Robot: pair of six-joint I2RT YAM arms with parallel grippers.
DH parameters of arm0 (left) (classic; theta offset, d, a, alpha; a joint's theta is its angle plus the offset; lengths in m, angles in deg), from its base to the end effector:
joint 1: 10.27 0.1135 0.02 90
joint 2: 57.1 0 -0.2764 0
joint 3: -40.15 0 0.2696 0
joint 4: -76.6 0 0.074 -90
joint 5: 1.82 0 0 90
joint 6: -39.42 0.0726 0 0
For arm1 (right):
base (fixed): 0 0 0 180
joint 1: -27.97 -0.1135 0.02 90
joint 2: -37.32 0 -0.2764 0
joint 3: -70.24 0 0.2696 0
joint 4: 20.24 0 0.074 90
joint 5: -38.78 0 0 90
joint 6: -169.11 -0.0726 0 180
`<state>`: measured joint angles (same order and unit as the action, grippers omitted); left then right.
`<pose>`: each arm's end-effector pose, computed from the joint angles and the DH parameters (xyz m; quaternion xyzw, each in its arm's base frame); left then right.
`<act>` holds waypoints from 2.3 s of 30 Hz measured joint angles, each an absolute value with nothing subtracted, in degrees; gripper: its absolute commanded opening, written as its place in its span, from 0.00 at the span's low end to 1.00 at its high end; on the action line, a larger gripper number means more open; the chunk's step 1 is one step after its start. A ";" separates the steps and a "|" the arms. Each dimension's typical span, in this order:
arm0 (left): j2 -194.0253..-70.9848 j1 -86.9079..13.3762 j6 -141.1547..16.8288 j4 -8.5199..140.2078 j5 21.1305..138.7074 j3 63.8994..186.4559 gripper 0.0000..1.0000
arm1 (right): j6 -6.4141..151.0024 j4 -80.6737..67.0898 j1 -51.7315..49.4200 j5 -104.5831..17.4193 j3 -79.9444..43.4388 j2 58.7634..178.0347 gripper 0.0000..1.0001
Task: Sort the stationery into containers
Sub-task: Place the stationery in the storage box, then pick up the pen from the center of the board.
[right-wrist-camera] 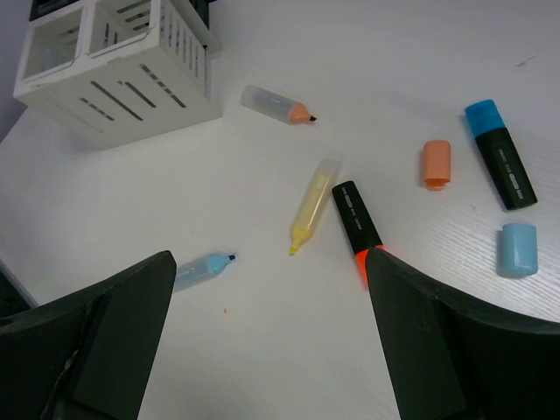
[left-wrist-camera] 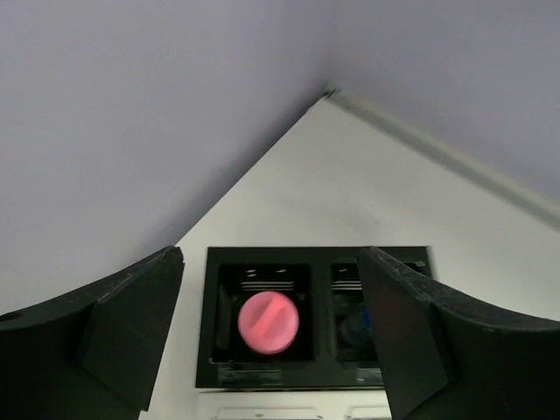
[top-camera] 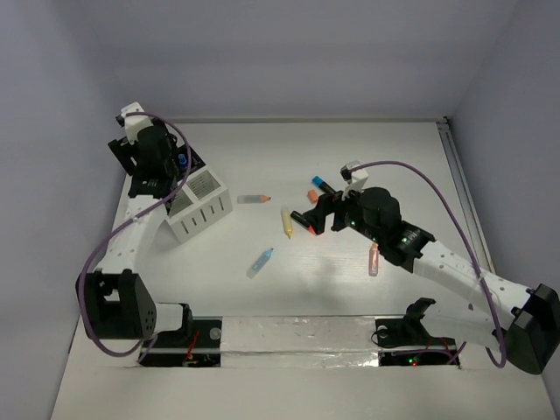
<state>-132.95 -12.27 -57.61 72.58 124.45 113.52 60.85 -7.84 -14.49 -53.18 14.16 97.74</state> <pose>0.3547 0.0306 0.3548 -0.2382 0.6992 0.1817 0.6491 0.2176 0.1958 0.2913 -0.1582 0.7867 0.2897 0.5217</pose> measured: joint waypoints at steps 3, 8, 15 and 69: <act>-128.74 -12.29 -59.62 71.34 120.39 114.68 0.73 | 60.76 -7.81 -14.49 -54.88 14.16 98.31 0.80; -119.23 -13.91 -63.86 69.15 110.55 114.46 0.54 | 60.83 -7.73 -14.49 -58.32 14.14 100.56 0.49; -108.21 -20.99 -66.55 66.70 94.94 107.20 0.47 | 61.28 -5.13 -13.68 -62.07 12.98 107.58 0.38; -93.00 -27.83 -66.53 55.25 69.81 91.68 0.57 | 90.07 30.41 5.10 -48.68 -53.97 170.35 0.28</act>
